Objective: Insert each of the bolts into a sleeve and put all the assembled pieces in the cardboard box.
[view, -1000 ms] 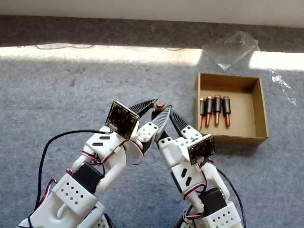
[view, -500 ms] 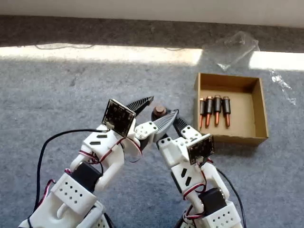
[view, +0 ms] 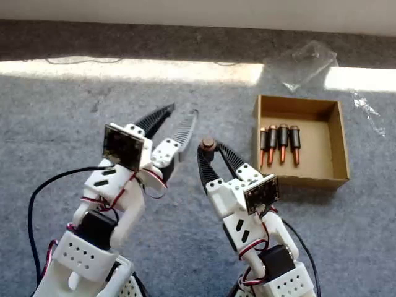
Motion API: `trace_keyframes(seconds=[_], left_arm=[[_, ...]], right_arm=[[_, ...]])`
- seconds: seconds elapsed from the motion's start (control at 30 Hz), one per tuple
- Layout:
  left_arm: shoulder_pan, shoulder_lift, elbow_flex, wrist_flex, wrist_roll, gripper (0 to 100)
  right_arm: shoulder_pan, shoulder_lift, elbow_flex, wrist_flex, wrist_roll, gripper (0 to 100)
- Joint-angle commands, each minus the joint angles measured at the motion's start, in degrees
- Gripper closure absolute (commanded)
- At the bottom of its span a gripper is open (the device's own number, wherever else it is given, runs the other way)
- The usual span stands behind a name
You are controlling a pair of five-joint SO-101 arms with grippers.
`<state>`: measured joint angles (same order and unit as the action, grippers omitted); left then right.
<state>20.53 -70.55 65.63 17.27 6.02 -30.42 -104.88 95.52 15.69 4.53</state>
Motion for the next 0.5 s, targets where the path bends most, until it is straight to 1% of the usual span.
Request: trace_keyframes(seconds=[0.0,0.17,0.27,0.47], left_arm=[[-8.40,-7.34,-3.91,3.08,0.09,94],[-14.64,-13.14,-3.56,9.41,0.09,96],[-17.45,-16.13,-3.56,12.57,0.09,99],[-19.03,-25.19,-0.22,16.53,0.18,99]], right_arm=[[0.84,-0.48,6.90,-1.10,0.62,99.4],[0.84,-0.48,6.90,-0.84,0.62,99.4],[0.84,-0.48,6.90,0.75,0.62,99.4],[0.84,-0.48,6.90,0.84,0.62,99.4]])
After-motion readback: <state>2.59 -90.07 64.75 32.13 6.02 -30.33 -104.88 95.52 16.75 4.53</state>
